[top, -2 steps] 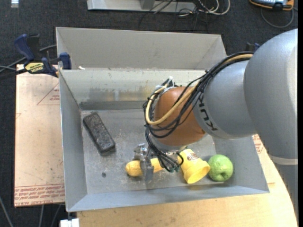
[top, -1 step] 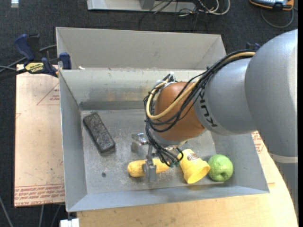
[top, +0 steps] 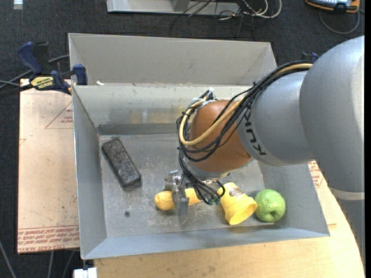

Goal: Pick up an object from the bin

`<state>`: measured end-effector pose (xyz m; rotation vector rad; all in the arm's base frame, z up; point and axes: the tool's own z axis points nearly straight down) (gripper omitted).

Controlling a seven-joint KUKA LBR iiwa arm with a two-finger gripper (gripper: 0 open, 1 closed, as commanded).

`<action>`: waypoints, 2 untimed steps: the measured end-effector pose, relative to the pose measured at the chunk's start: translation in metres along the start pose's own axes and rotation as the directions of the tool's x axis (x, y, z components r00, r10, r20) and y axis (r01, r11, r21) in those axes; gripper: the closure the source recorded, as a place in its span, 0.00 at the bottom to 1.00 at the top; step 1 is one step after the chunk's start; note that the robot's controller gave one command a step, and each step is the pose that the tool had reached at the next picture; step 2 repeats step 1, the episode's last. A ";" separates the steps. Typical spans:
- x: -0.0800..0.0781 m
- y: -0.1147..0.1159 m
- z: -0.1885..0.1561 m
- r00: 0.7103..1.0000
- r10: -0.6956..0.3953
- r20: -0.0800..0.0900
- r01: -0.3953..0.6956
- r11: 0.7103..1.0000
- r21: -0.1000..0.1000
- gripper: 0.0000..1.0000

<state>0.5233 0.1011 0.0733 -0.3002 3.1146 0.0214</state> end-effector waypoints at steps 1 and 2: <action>0.000 0.000 0.000 1.000 0.000 0.000 0.000 1.000 0.000 1.00; 0.000 0.000 0.000 1.000 0.000 0.000 0.000 1.000 0.000 1.00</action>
Offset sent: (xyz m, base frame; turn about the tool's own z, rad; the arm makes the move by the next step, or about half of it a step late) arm -0.0045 0.0009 0.1275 -0.0060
